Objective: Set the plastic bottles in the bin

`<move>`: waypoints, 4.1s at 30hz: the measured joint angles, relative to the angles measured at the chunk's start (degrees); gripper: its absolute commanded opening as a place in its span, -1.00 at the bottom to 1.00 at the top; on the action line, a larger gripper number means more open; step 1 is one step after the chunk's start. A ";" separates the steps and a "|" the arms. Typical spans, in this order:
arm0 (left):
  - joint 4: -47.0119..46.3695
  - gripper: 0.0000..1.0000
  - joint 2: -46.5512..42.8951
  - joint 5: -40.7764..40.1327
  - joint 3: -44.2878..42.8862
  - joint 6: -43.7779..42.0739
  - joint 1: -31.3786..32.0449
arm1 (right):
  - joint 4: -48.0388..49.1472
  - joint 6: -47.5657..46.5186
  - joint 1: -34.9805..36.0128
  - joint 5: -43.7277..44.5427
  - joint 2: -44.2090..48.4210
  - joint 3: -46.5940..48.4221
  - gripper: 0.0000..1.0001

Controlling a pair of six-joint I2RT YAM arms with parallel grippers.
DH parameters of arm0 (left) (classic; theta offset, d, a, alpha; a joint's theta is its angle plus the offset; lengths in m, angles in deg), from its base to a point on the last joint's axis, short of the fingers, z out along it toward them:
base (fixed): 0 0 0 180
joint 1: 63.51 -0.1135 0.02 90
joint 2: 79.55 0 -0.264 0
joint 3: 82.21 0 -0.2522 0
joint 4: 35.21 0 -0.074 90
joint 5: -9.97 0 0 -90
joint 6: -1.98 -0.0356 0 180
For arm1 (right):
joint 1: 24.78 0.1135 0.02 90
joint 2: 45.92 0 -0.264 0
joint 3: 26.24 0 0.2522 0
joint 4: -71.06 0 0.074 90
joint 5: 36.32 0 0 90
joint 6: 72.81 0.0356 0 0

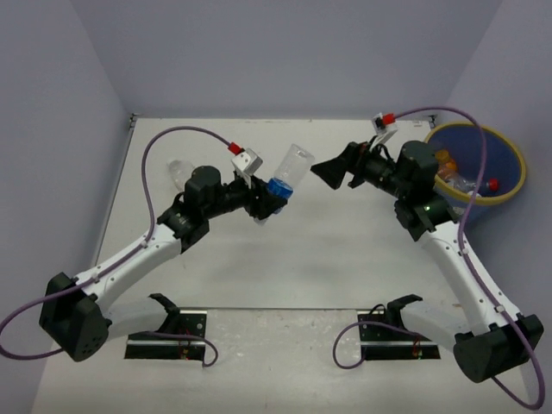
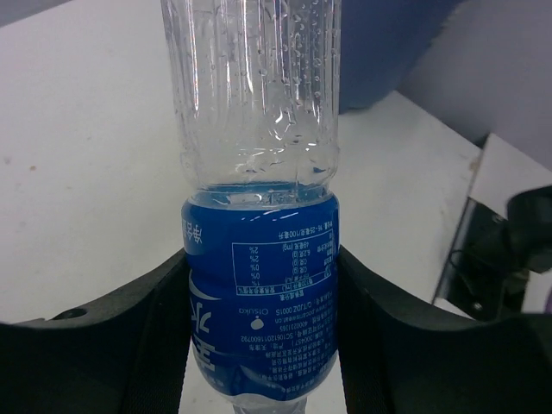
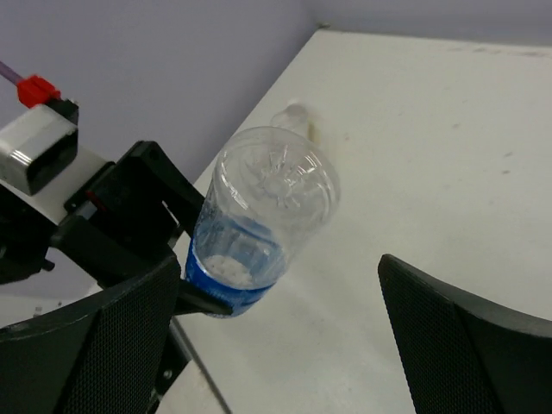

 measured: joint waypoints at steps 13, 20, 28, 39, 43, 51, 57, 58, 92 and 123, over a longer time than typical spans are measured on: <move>-4.92 -0.50 -12.89 4.04 11.98 4.72 3.59 | 15.80 0.67 15.45 1.55 -4.46 -8.41 0.67; -4.91 -0.48 -15.83 3.45 13.70 5.57 3.50 | 24.10 3.50 17.46 2.08 -6.83 -8.61 -0.54; -4.54 1.00 -17.29 1.96 13.71 5.46 3.47 | 28.08 4.03 18.16 4.40 -7.68 -8.92 -1.00; 4.91 1.00 -20.58 -15.12 10.34 5.91 3.87 | 18.41 -4.55 17.97 28.91 0.23 -7.28 -1.00; 14.38 1.00 -18.75 -32.51 3.07 9.41 1.96 | 12.48 -10.74 14.21 41.19 -0.53 -1.02 -0.99; 19.67 1.00 -8.43 -38.16 -1.55 14.25 -16.52 | 7.29 -18.10 -11.81 58.04 -6.50 15.61 -0.95; 23.33 1.00 5.20 -36.76 -1.99 16.72 -28.39 | 6.32 -20.58 -23.88 66.37 -8.63 18.79 -0.90; 23.66 1.00 6.52 -36.28 -1.99 17.09 -29.82 | 6.34 -20.99 -24.87 67.38 -8.58 18.61 -0.87; 23.12 0.70 36.30 -31.92 -19.08 20.61 -33.83 | -2.50 -9.72 -27.02 35.31 6.71 12.32 0.98; -15.85 -0.57 -13.00 13.55 16.22 6.89 -4.40 | 7.43 -0.22 7.05 -10.05 6.18 -3.20 0.97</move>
